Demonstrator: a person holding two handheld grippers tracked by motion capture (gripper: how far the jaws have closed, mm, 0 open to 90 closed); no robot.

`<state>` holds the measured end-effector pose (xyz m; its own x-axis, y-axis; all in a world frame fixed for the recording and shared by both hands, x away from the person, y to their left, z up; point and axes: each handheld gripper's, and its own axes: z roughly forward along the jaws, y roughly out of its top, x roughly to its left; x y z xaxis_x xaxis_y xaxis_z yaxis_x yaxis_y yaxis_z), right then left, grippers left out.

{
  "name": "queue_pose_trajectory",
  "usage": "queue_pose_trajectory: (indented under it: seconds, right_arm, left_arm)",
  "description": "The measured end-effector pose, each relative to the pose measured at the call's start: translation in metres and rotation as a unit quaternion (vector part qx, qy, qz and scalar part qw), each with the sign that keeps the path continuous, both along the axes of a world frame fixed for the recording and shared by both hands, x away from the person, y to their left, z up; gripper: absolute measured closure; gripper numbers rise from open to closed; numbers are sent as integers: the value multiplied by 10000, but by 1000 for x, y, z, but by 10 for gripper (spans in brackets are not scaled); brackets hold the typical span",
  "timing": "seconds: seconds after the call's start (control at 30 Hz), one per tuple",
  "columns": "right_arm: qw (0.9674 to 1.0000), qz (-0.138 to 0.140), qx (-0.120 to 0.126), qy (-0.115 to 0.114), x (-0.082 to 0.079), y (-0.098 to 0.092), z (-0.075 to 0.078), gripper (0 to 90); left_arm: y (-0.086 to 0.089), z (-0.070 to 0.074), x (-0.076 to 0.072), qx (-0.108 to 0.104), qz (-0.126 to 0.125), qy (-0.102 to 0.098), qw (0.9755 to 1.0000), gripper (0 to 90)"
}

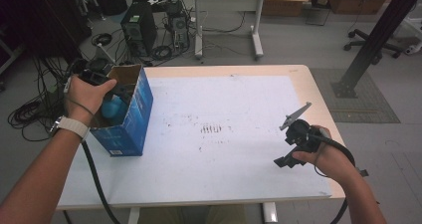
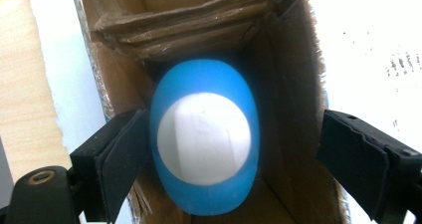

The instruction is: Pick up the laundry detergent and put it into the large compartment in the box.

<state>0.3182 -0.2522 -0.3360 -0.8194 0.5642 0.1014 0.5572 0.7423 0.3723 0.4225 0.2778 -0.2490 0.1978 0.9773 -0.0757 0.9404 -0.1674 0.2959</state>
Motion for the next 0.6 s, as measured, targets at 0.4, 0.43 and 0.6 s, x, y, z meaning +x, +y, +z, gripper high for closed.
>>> queue_pose_trajectory:
  seconds: [0.4,0.43,0.6]
  right_arm:
    - [10000,-6,-4,-23,-1,0,2,105]
    - [10000,-2,-6,-22,-1,0,3,104]
    - [10000,0,-4,-33,-1,1,3,105]
  left_arm:
    - [-1,16,-2,31,-86,-115,9999,128]
    - [-2,18,-2,31,-94,-131,9999,128]
    - [-4,26,-3,11,-173,-217,9996,124]
